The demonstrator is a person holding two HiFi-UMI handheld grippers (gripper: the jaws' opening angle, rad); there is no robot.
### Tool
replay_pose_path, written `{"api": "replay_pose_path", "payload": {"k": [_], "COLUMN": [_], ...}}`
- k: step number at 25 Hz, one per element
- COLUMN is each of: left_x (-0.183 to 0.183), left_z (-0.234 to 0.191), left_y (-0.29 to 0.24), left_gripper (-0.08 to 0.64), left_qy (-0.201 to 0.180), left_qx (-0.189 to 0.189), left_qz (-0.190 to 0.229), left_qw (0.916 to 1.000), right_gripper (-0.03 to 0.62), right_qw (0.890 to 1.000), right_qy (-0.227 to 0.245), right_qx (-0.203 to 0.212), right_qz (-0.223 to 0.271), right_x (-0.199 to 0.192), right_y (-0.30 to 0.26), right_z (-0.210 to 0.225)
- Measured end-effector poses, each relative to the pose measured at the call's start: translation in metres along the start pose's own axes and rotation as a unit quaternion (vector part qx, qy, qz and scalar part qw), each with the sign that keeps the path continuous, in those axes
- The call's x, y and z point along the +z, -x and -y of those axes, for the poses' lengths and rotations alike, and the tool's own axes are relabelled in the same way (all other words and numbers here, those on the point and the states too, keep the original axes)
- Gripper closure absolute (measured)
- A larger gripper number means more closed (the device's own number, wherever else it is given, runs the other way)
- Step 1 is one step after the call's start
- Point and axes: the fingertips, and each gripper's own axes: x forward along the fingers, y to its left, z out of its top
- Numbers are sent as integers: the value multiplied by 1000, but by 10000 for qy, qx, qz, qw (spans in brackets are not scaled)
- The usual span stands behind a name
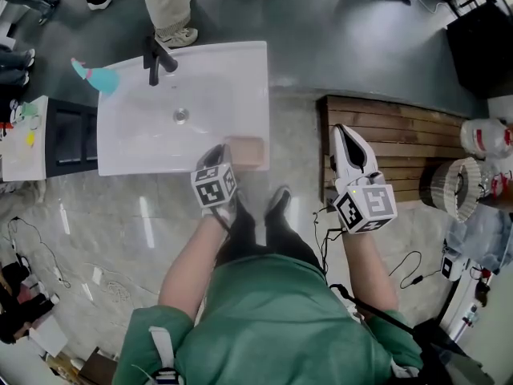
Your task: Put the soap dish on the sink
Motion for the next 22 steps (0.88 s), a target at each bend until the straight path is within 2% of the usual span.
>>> {"api": "replay_pose_path", "payload": {"k": [4, 7, 13, 18, 22], "left_x": [-1, 0, 9, 36, 68], "left_z": [1, 5, 6, 9, 13], "left_y": [0, 1, 12, 30, 52], "left_gripper": [506, 457, 443, 442, 442], "left_qy": [-90, -161, -188, -106, -305], "left_qx": [69, 47, 63, -84, -151], "left_qz": [1, 13, 149, 486, 864], "left_qw": [9999, 9999, 9997, 9987, 9957], "right_gripper": [603, 603, 603, 603, 603], "right_qw": [10000, 10000, 9999, 9998, 9997], "right_qy": [-25, -47, -32, 15, 25], "right_qx": [-33, -33, -17, 29, -66], "right_qz": [31, 58, 105, 178, 248], "right_x": [0, 0, 6, 17, 28], "right_y": [5, 7, 13, 14, 17], "right_z": [3, 2, -2, -11, -14]}}
